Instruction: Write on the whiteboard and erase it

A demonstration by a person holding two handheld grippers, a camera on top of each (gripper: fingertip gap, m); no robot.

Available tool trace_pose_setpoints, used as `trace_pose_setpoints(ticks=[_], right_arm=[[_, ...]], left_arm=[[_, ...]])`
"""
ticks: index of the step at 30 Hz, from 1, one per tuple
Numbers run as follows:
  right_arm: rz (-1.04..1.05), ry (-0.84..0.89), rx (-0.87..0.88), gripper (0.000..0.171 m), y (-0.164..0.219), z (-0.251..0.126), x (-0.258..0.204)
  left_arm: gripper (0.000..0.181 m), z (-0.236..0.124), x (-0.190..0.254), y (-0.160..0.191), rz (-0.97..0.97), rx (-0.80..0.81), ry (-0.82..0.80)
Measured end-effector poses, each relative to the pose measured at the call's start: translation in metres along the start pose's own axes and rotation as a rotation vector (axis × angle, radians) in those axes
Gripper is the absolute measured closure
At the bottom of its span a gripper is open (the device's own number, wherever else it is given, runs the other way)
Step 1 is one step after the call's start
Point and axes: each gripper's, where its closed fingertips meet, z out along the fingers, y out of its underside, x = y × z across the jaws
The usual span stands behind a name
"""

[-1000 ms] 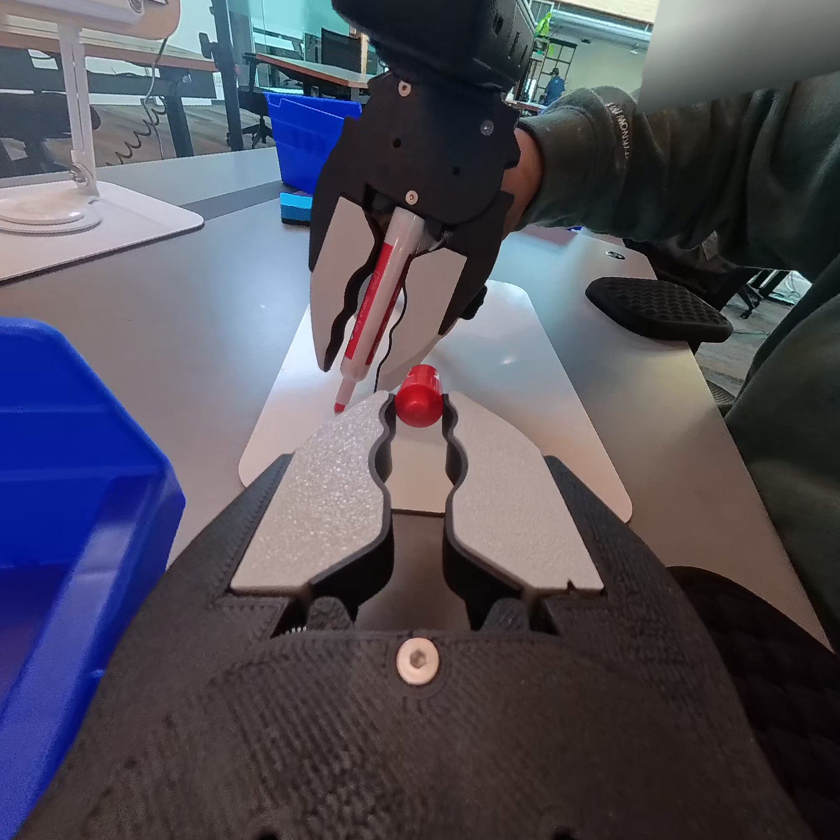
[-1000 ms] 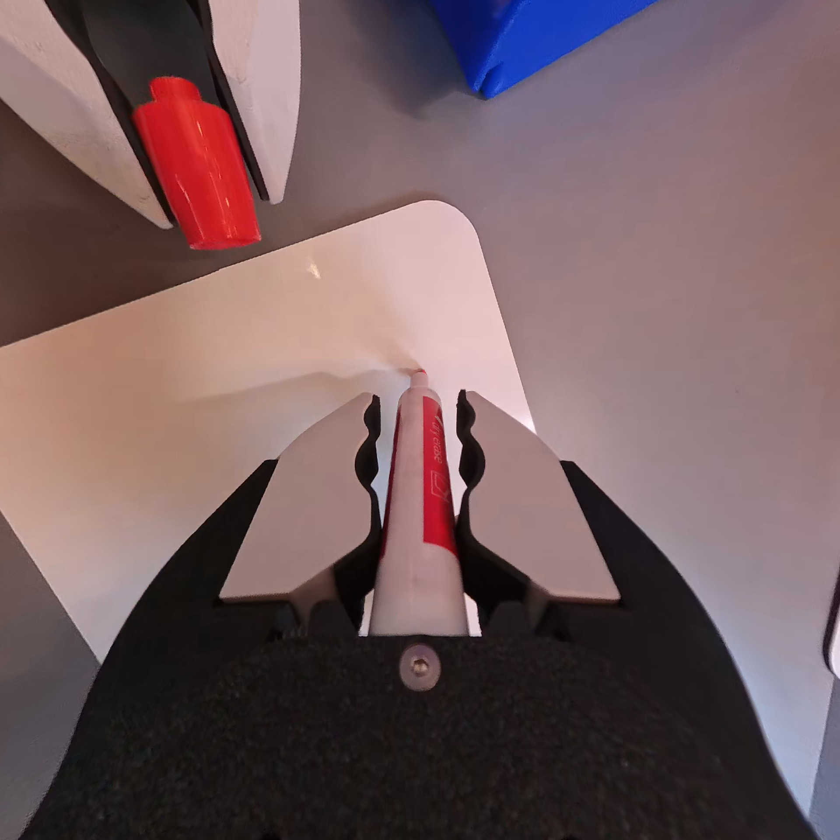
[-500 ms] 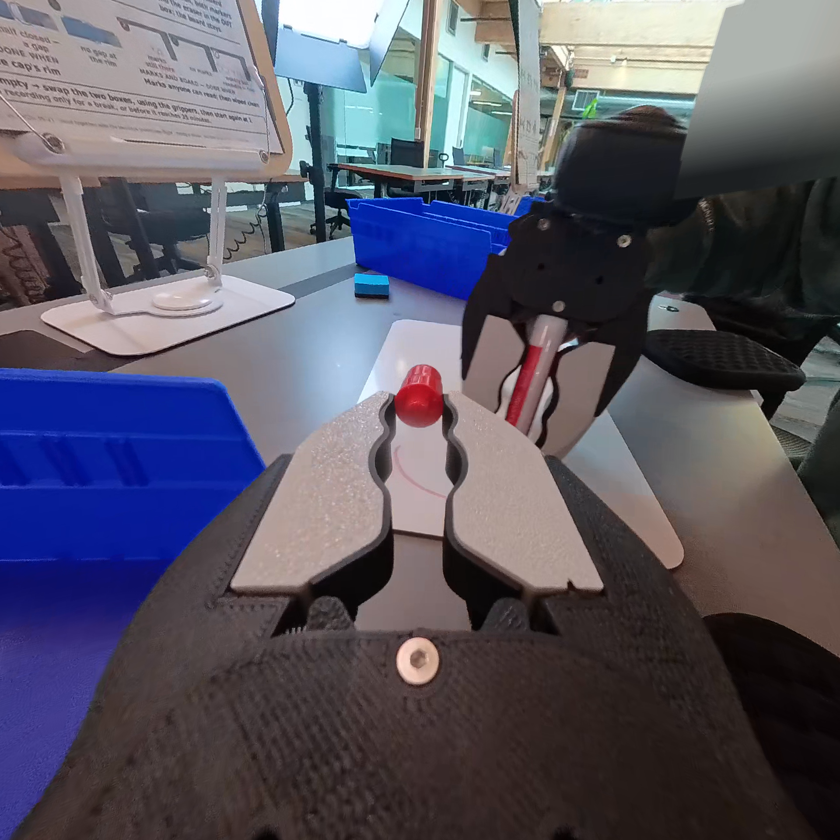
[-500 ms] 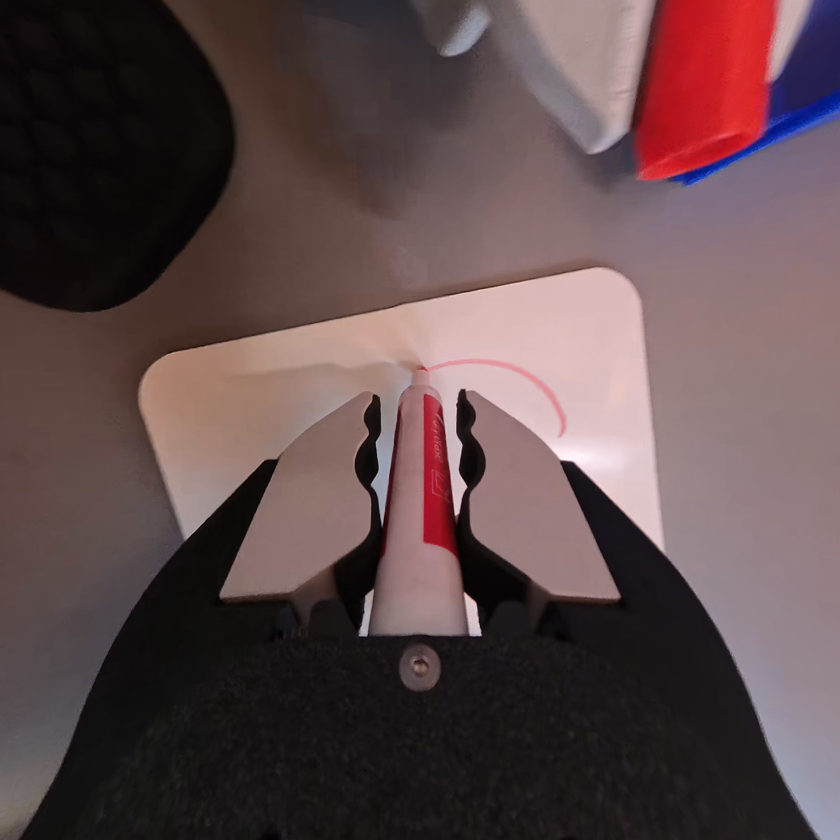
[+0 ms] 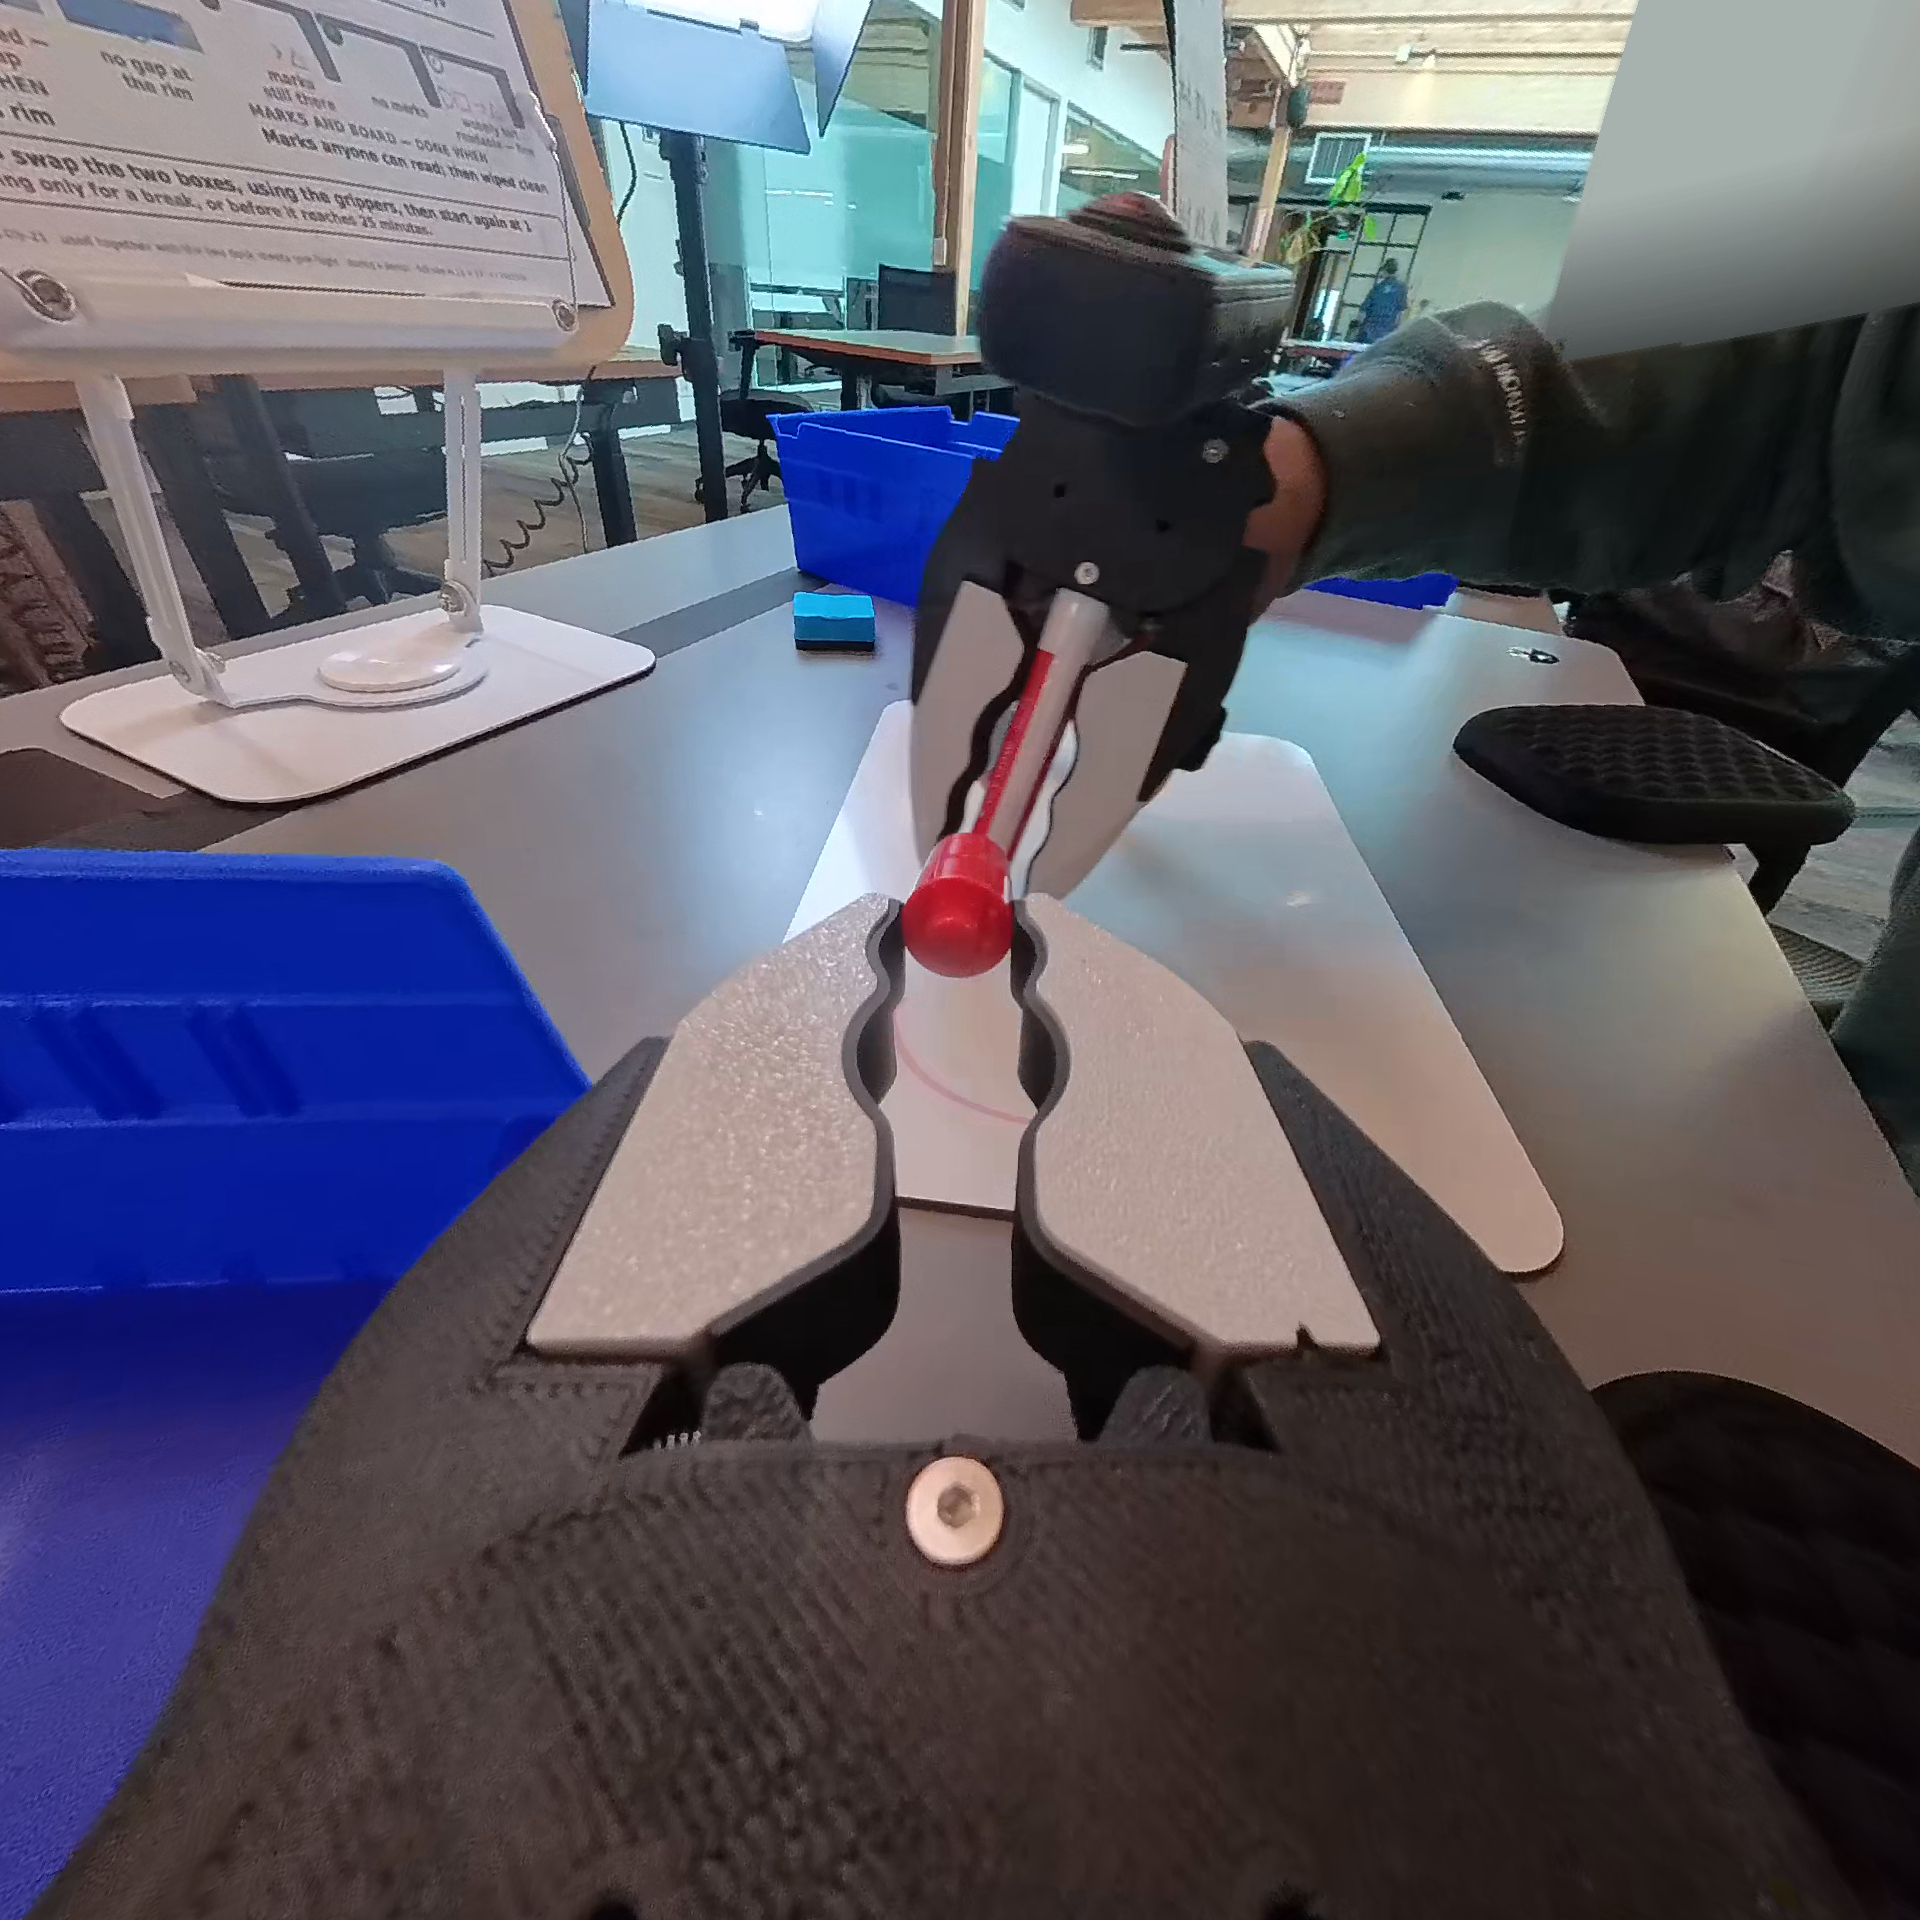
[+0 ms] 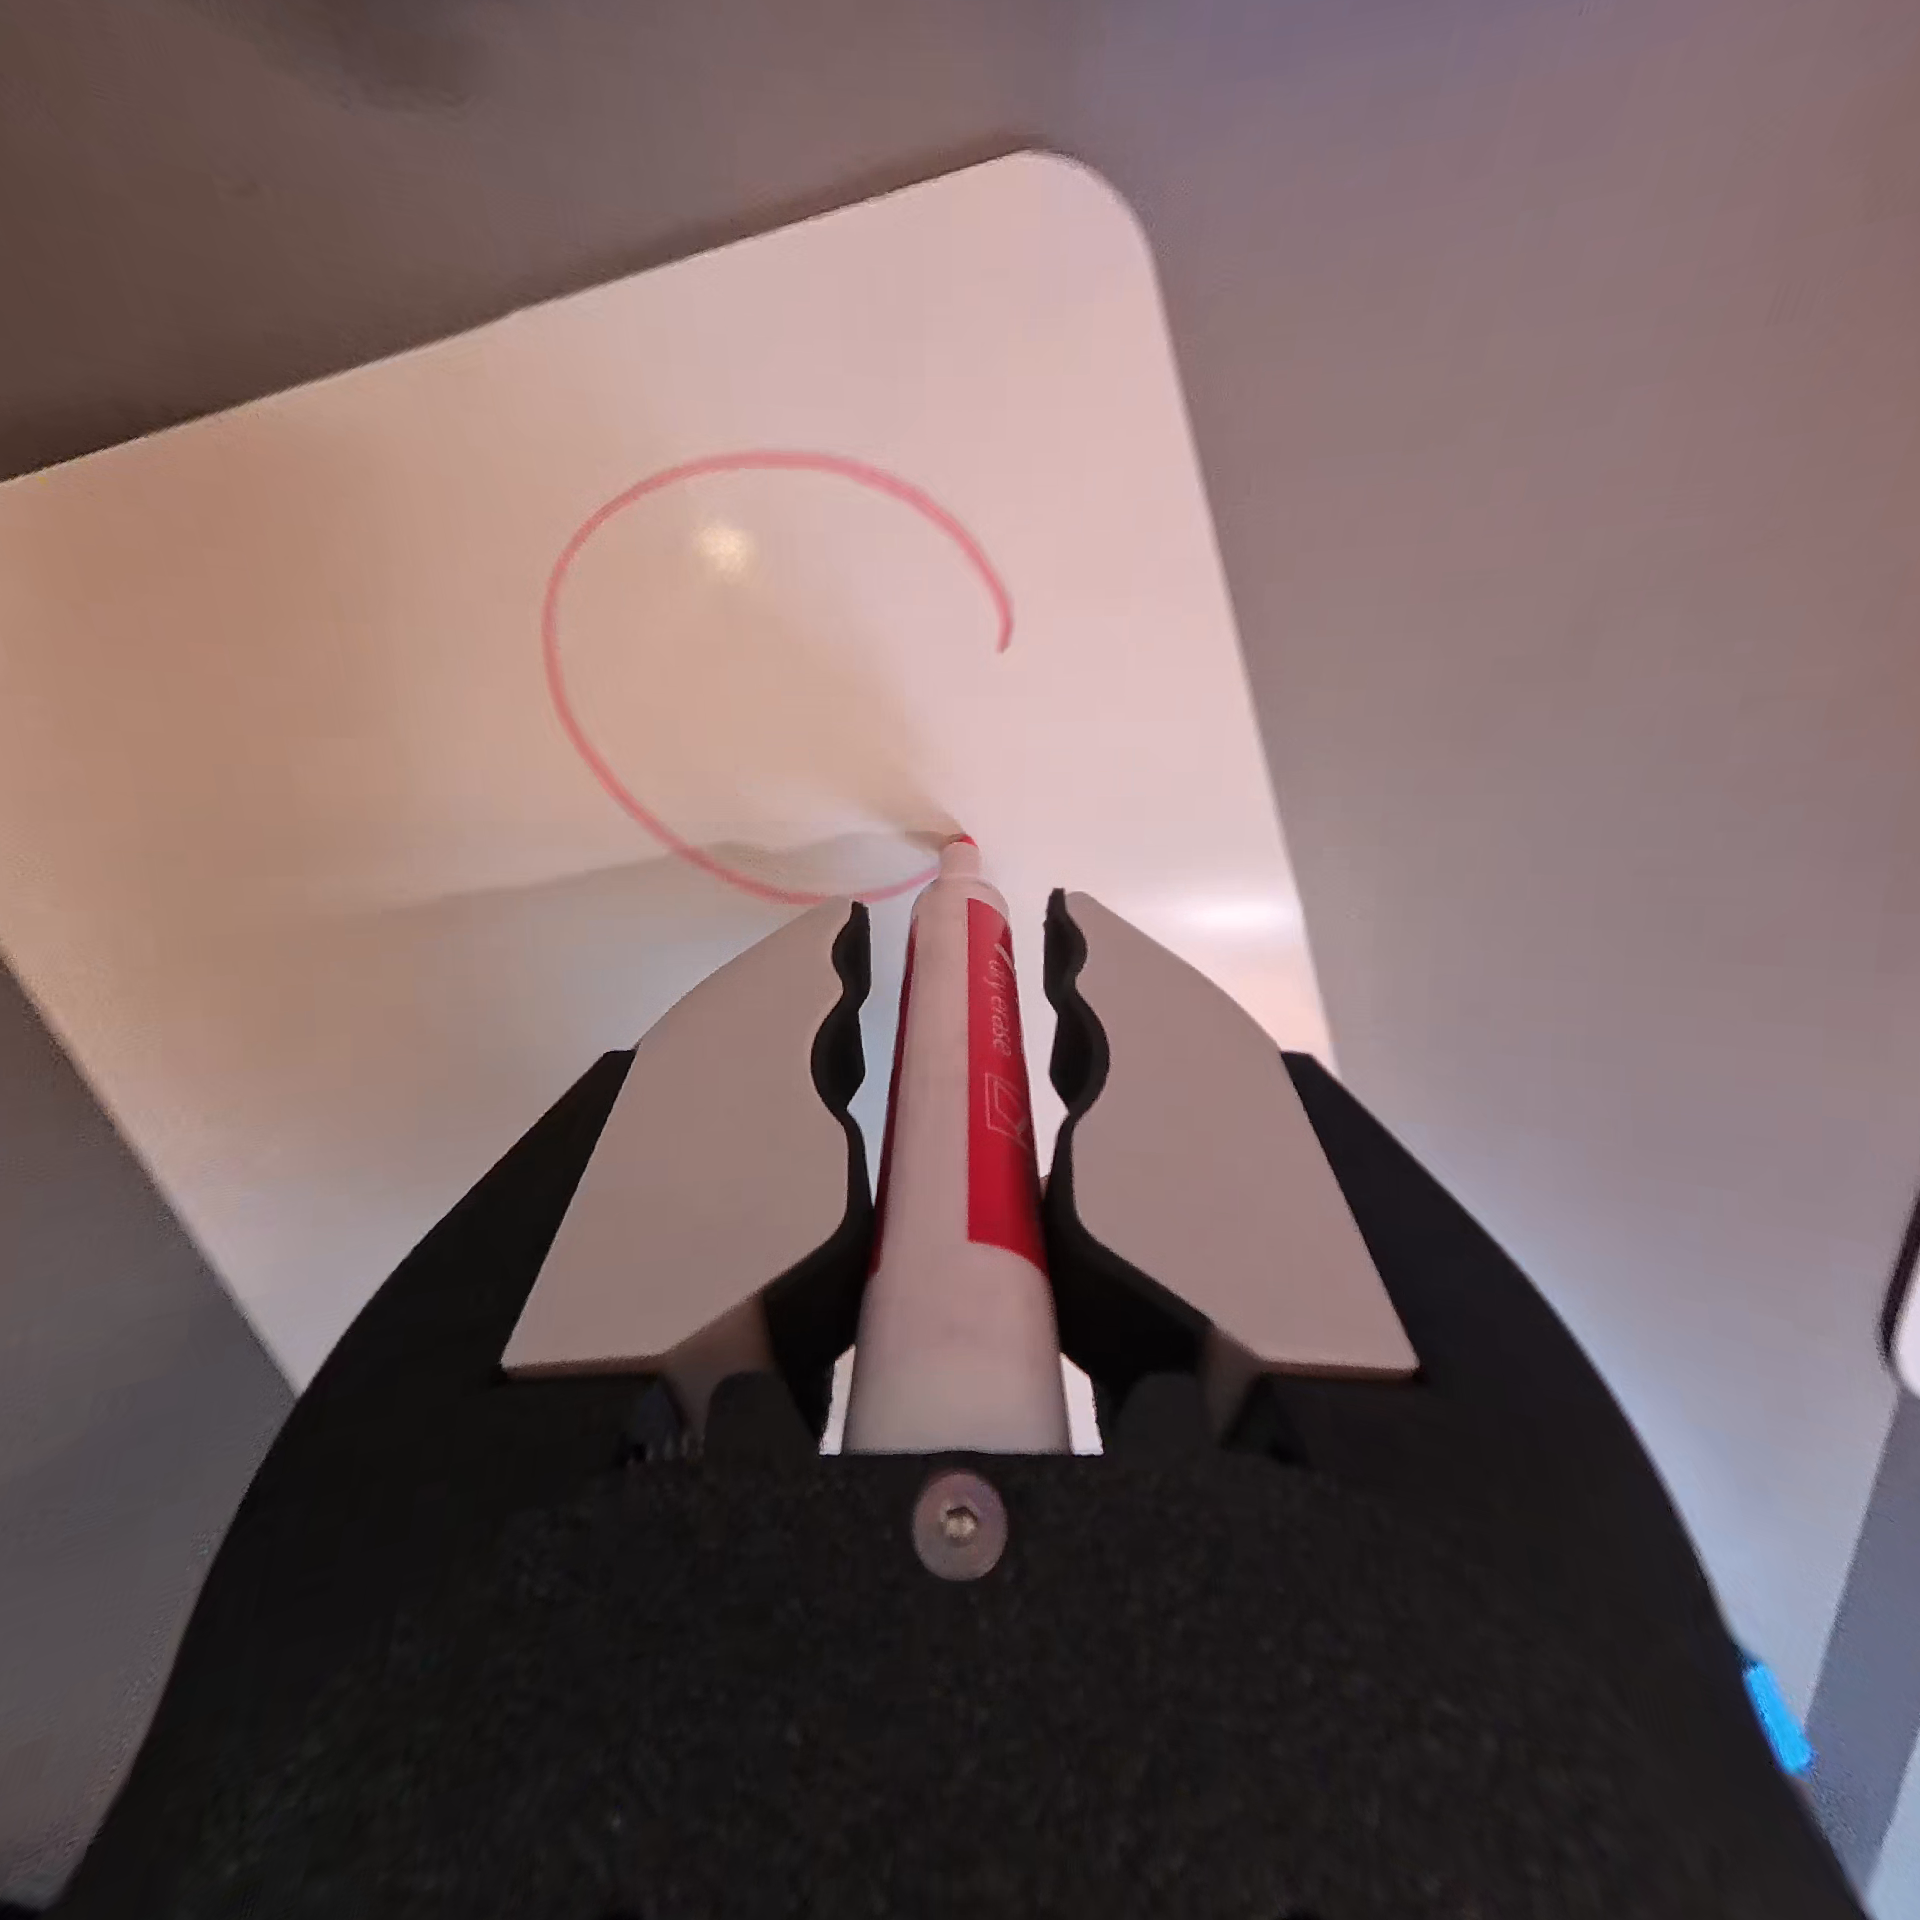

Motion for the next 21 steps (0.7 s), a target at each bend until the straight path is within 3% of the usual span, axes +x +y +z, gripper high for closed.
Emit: trace_pose_setpoints(ticks=[8,14,21], right_arm=[[-0.057,-0.016,0.096,0.138,-0.041,0.009,0.007],[0.073,0.014,0.086,0.138,0.001,-0.011,0.017],[0.073,0.031,0.06,0.138,0.006,-0.001,0.024]], left_arm=[[0.162,0.002,0.0,0.005,-0.017,-0.015,0.014],[0.162,0.006,0.002,0.01,-0.021,-0.033,0.025],[0.162,0.006,0.004,0.013,-0.016,-0.047,0.034]])
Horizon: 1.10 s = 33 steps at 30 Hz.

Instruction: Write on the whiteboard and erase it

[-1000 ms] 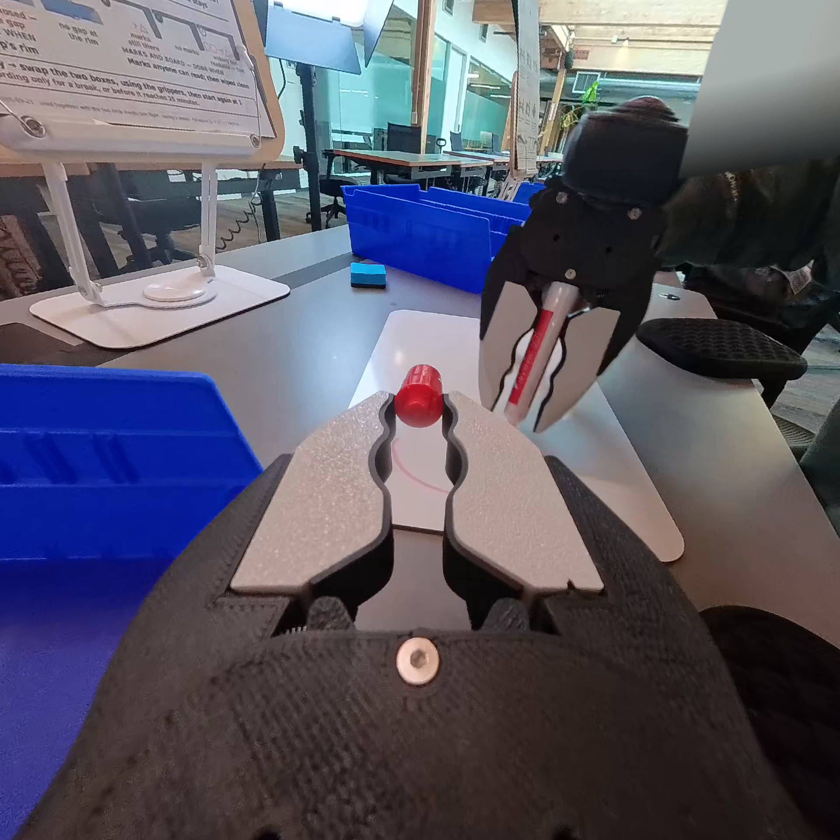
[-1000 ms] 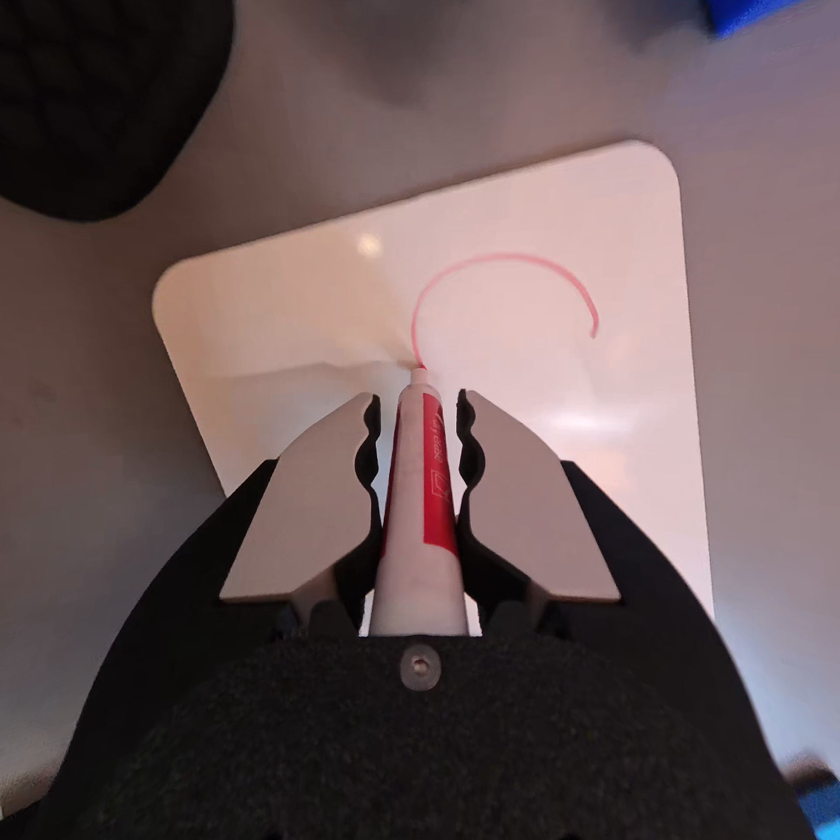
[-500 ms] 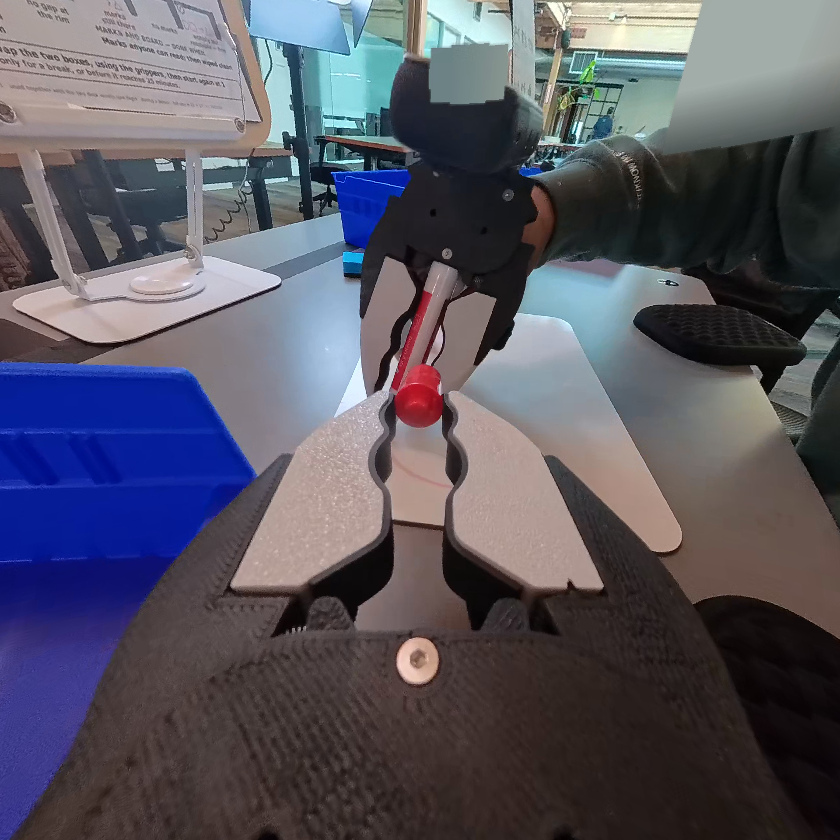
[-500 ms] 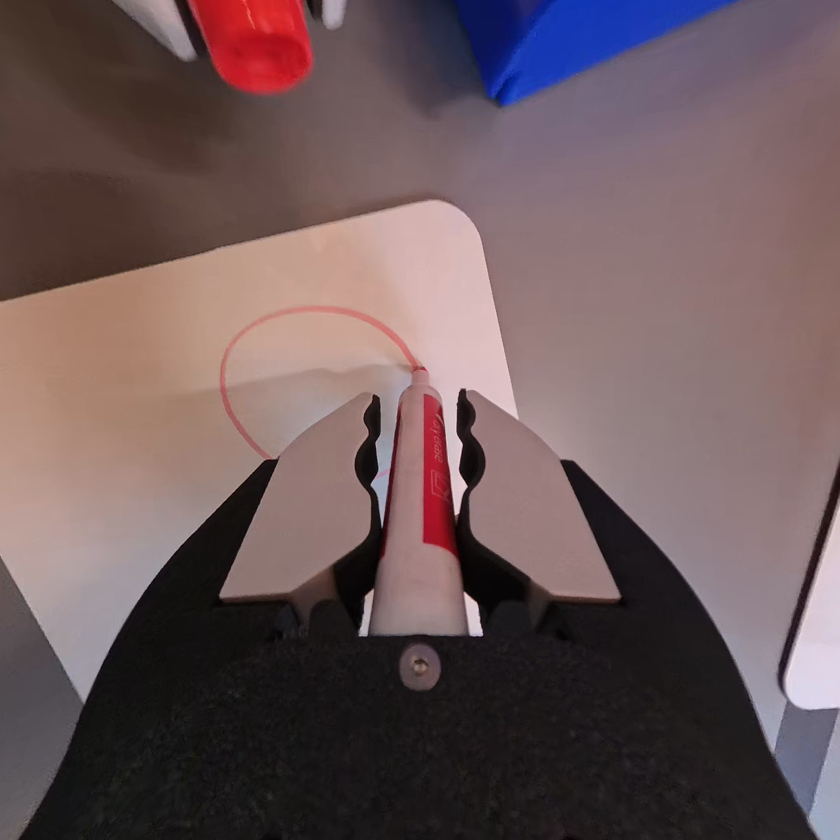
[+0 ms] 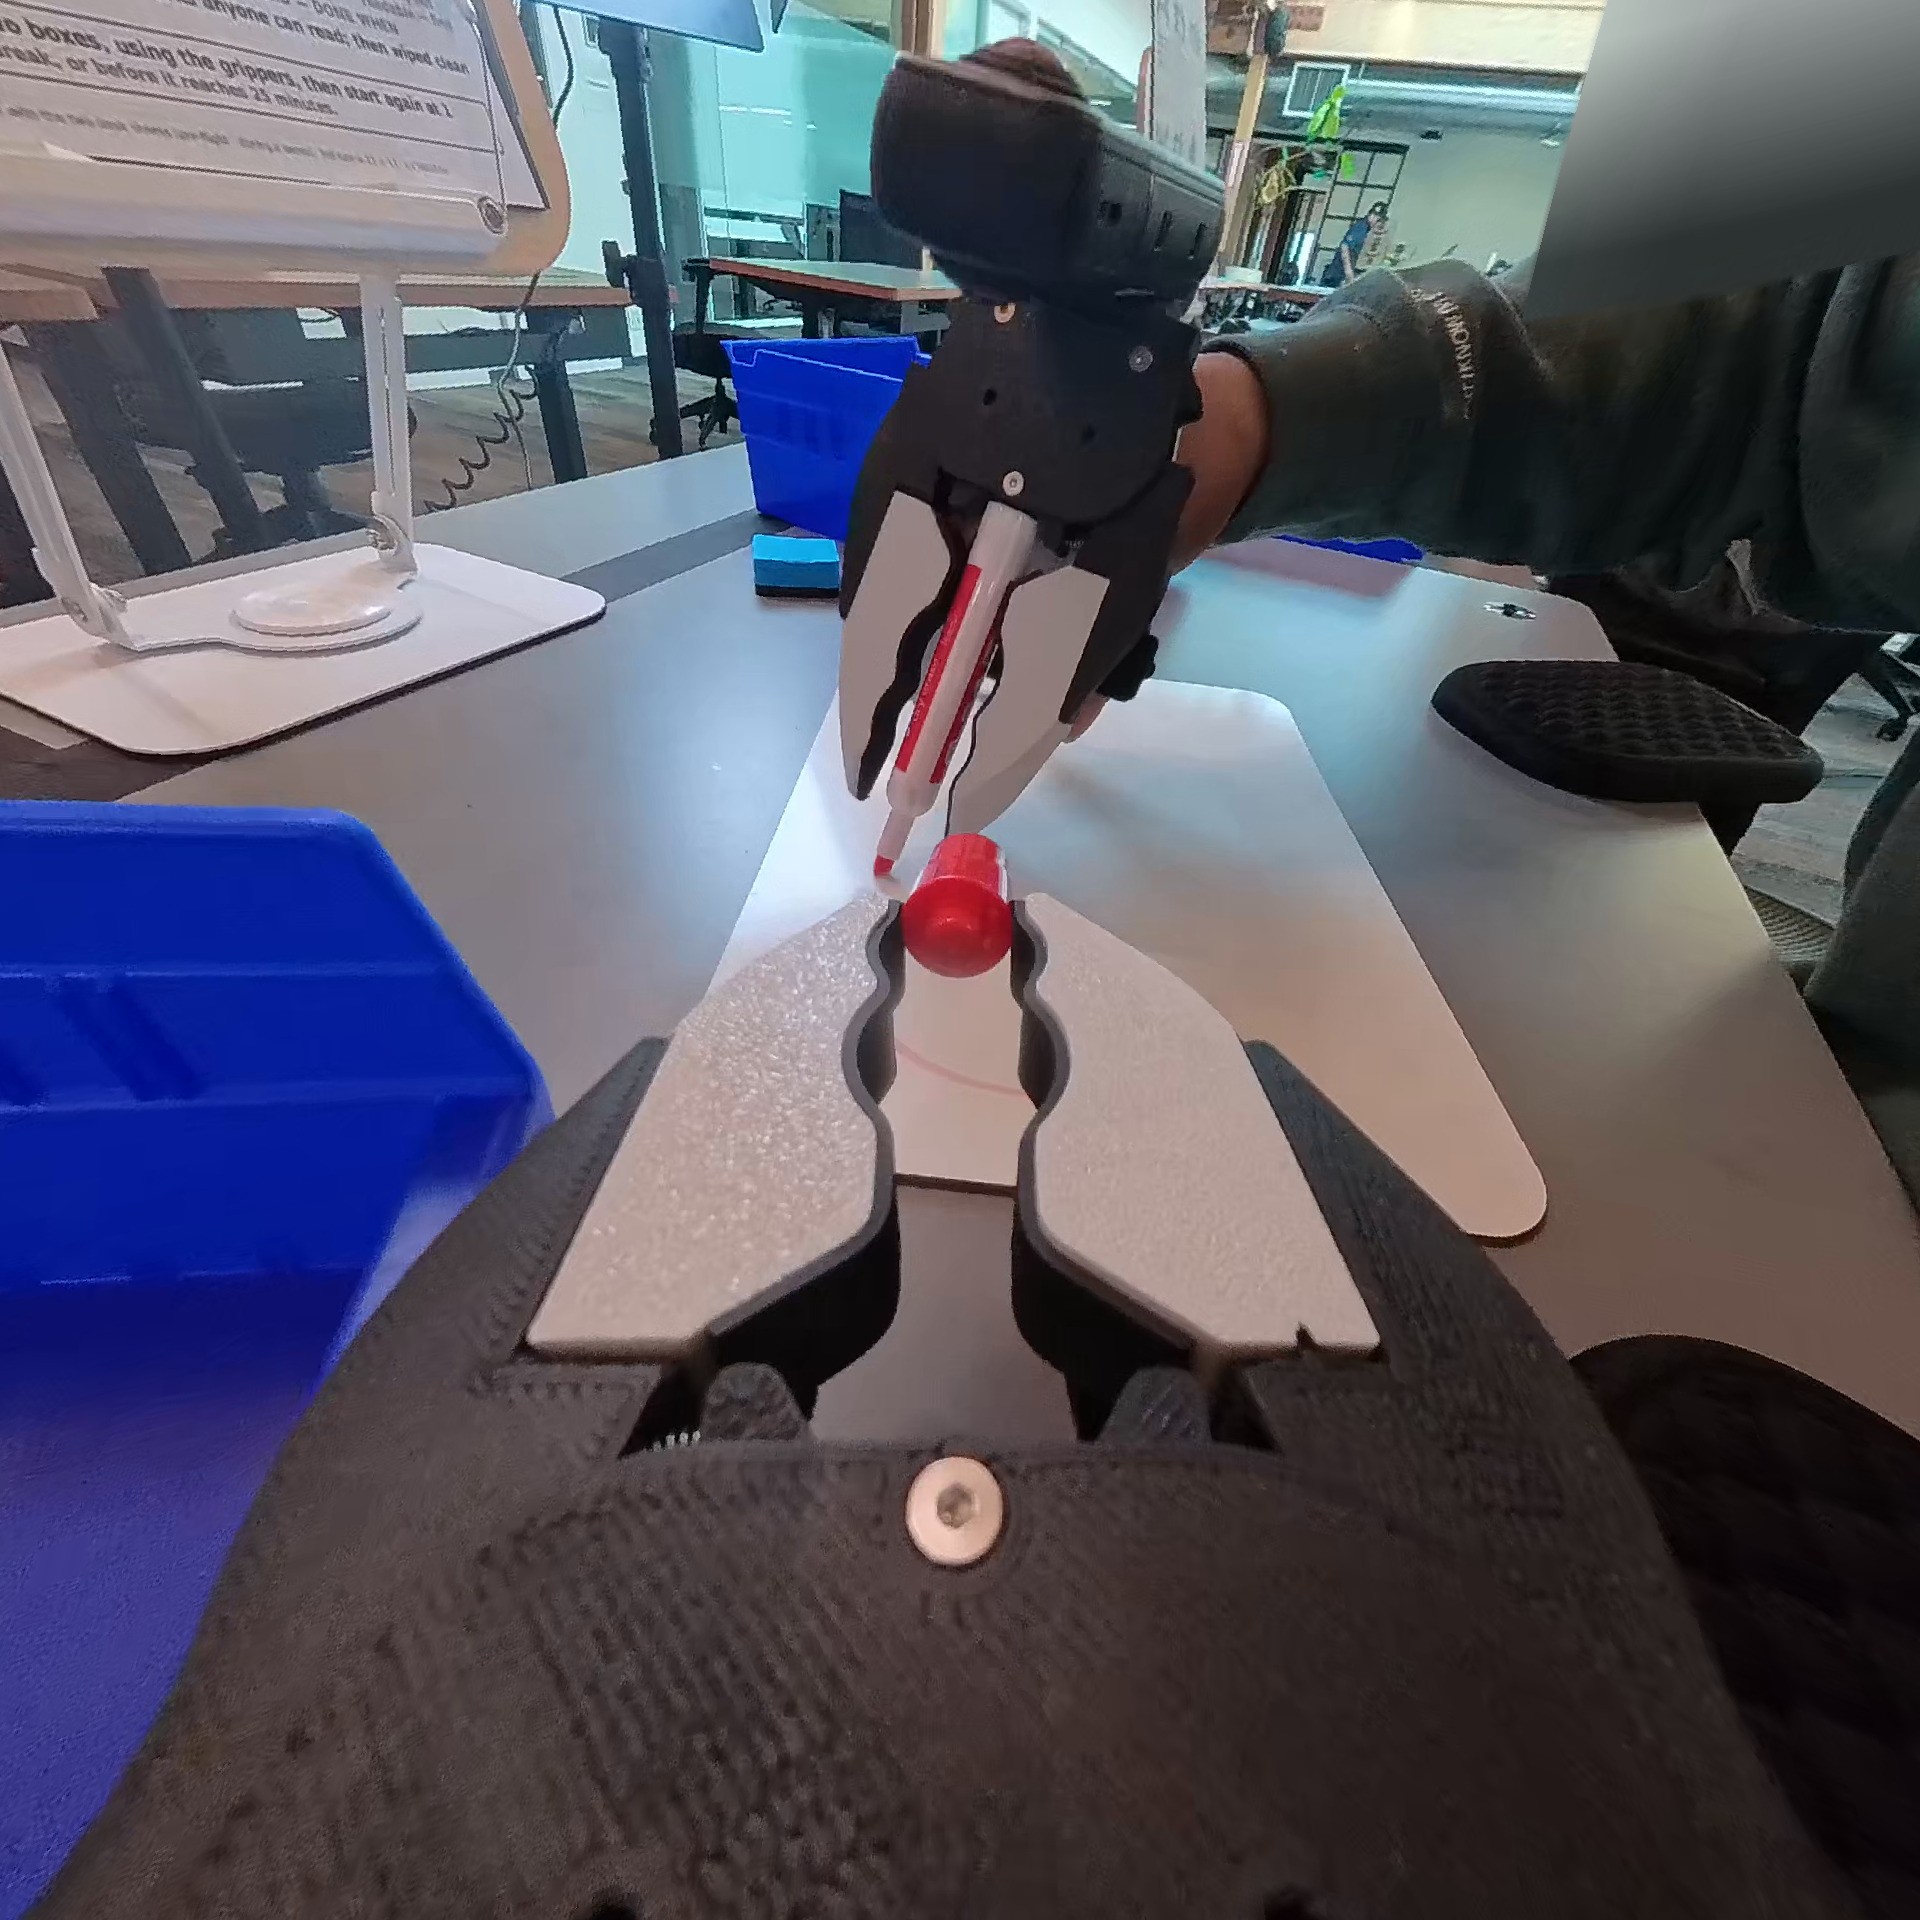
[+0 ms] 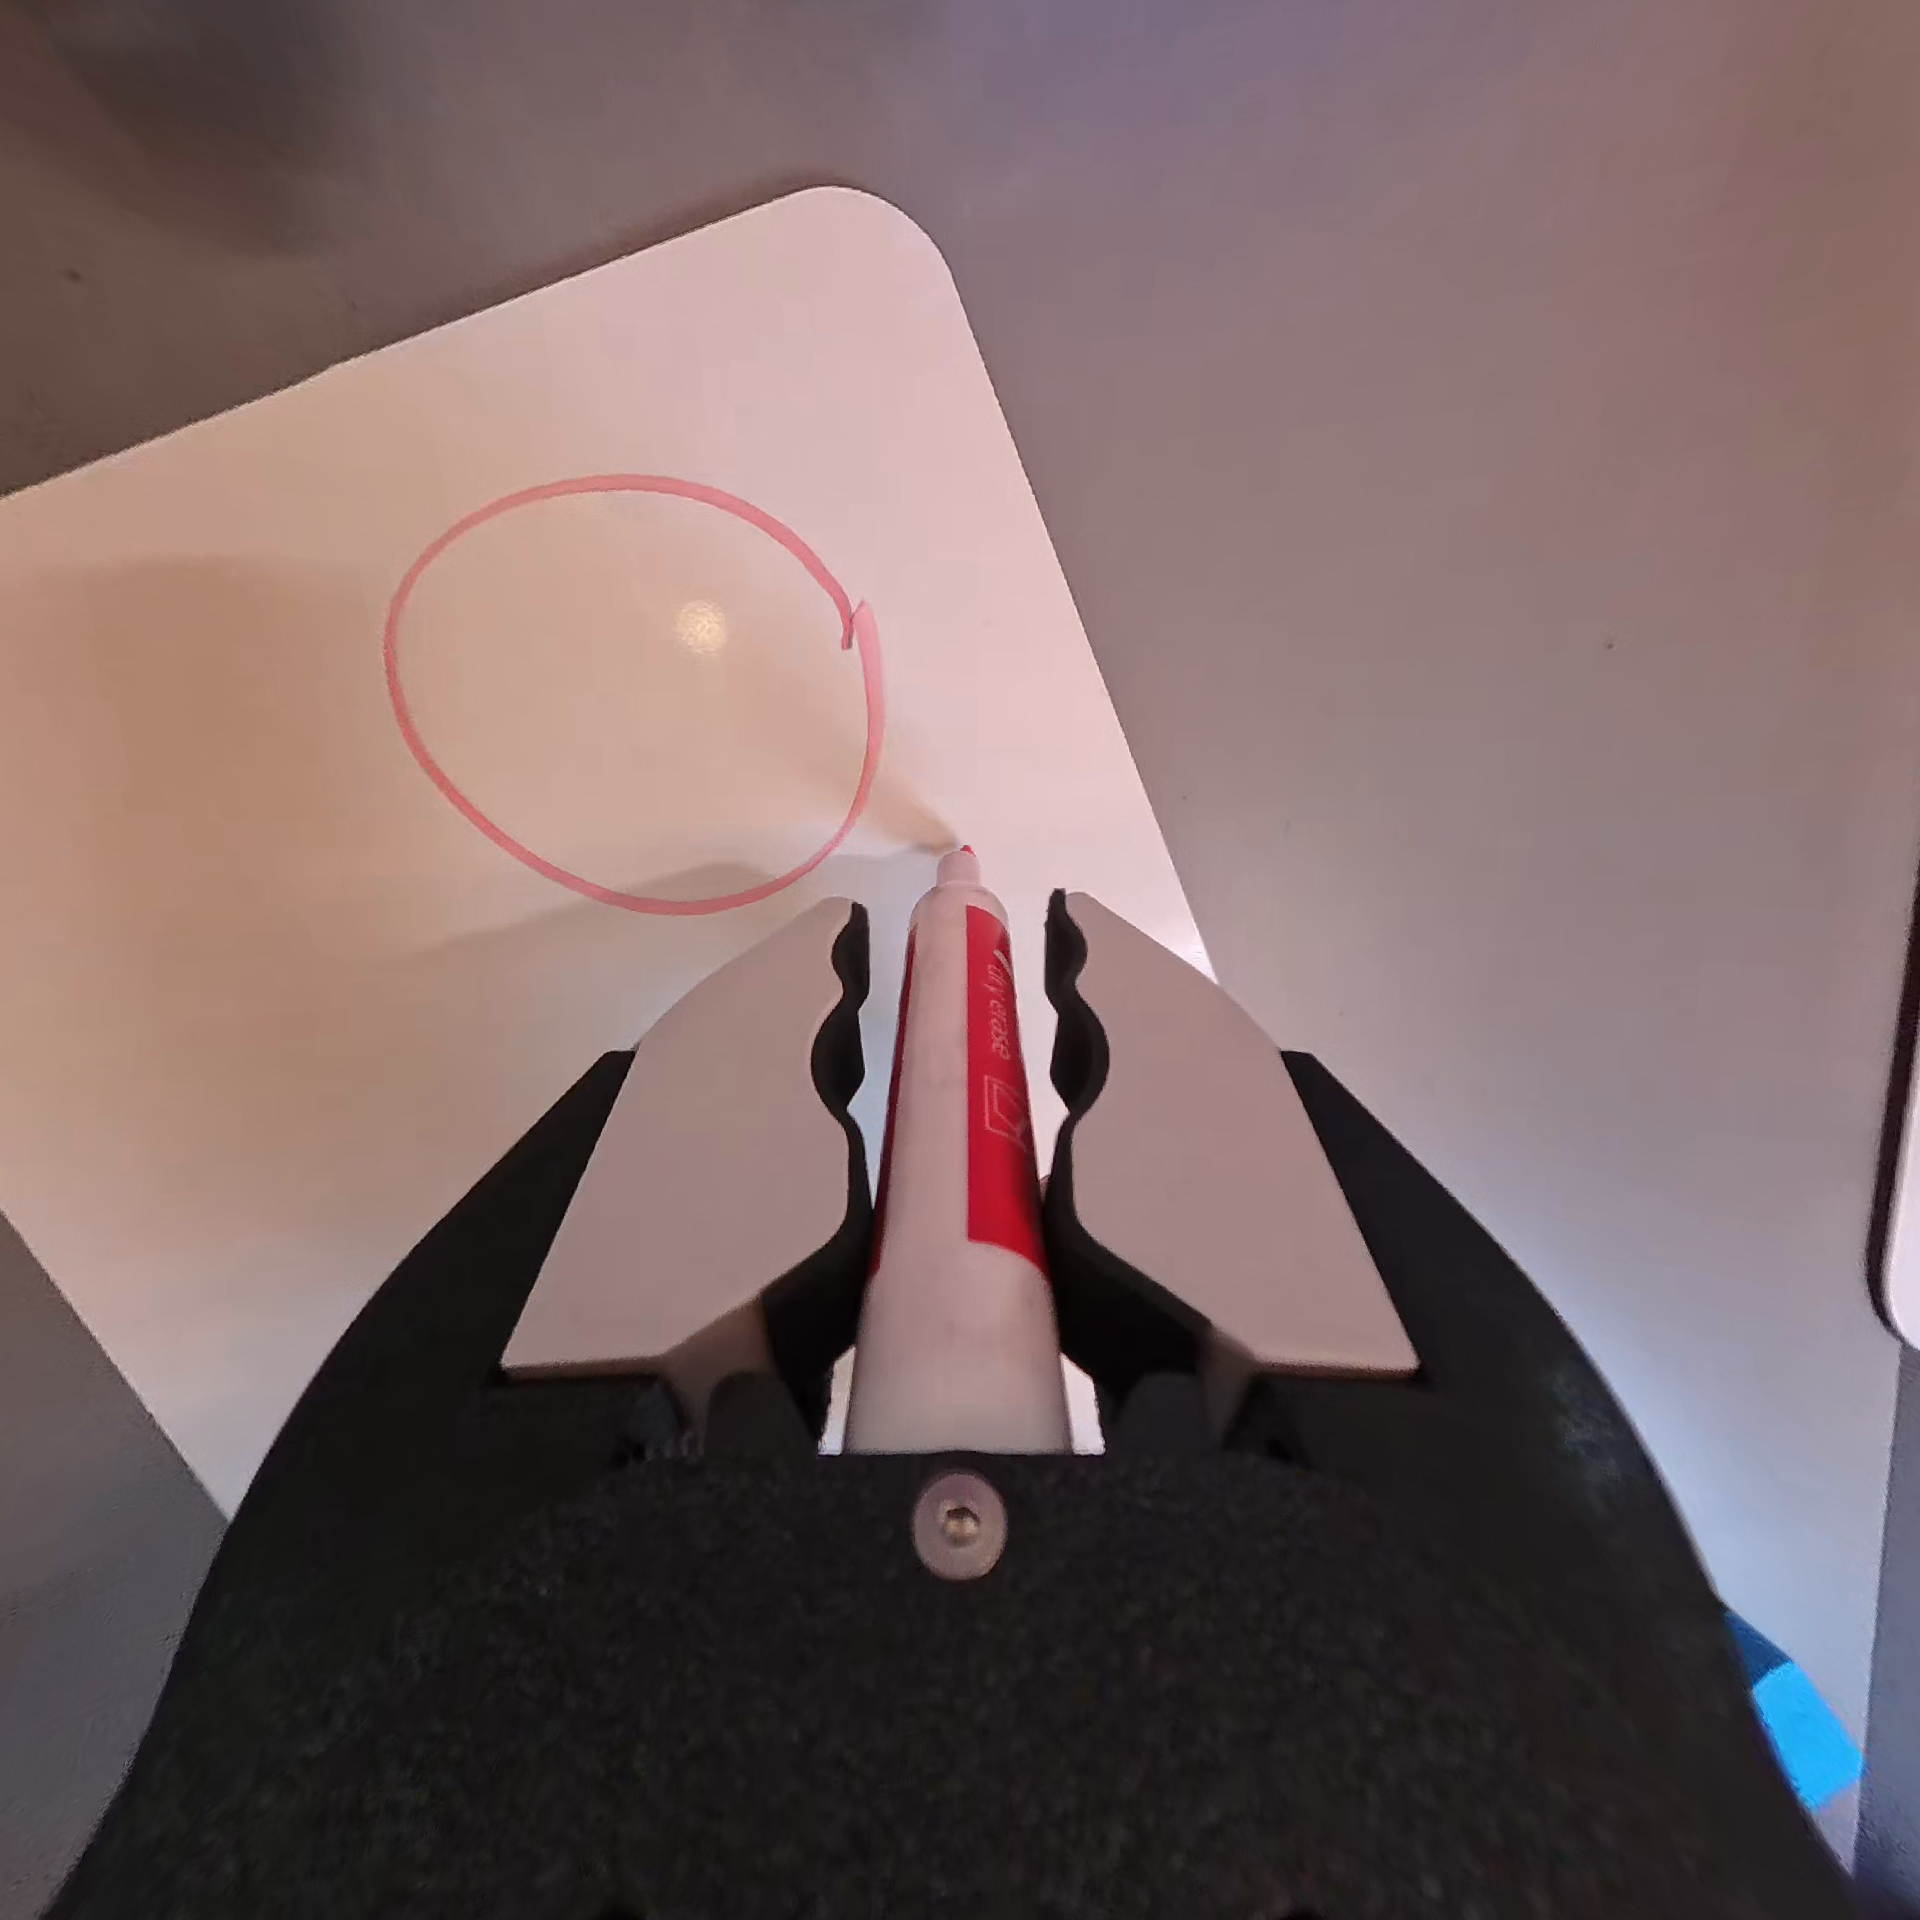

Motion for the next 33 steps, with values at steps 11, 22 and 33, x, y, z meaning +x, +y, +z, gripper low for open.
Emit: trace_pose_setpoints(ticks=[11,22,33], right_arm=[[-0.044,-0.079,-0.066,0.138,0.024,-0.018,-0.063],[-0.012,-0.027,-0.012,0.138,0.013,-0.013,-0.036],[-0.03,0.023,-0.076,0.138,0.033,-0.016,-0.026]], left_arm=[[0.162,0.0,-0.001,0.001,-0.004,-0.006,0.001],[0.162,0.0,0.002,0.001,0.0,-0.009,0.009],[0.162,0.001,0.003,0.003,-0.008,-0.022,0.02]])
